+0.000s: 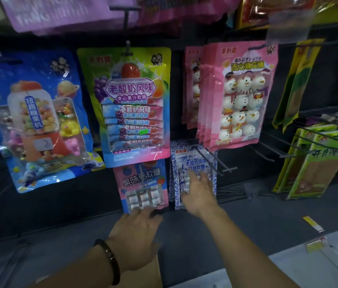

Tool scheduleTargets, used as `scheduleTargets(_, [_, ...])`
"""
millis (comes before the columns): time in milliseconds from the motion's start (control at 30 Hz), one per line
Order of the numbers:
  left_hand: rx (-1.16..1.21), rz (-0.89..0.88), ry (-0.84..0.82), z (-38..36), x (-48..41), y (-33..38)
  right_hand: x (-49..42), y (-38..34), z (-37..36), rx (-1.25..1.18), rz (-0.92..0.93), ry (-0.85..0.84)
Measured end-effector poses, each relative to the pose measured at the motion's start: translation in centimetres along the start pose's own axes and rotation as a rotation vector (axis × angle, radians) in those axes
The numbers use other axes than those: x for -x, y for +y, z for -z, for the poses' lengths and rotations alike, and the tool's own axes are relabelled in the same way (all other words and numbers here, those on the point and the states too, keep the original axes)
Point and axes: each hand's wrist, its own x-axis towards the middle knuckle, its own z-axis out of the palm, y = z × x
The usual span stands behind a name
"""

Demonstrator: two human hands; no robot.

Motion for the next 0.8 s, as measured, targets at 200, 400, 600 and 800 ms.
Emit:
scheduleTargets(200, [0.17, -0.083, 0.067, 5.5, 5.4, 1.9, 5.0, -1.7, 2.2, 0.129, 0.206, -0.04])
scheduleTargets(400, [0.07, -0.115, 0.384, 13.4, 8.9, 1.0, 9.7, -4.2, 8.1, -0.106, 0.352, 0.006])
scheduleTargets(600, [-0.103, -0.072, 0.458, 17.5, 7.3, -1.4, 11.5, -5.8, 15.7, -0.142, 0.333, 0.249])
scheduleTargets(800, [-0.25, 0.048, 0.488, 19.5, 5.0, -2.0, 8.7, -5.9, 20.1, -0.126, 0.201, 0.395])
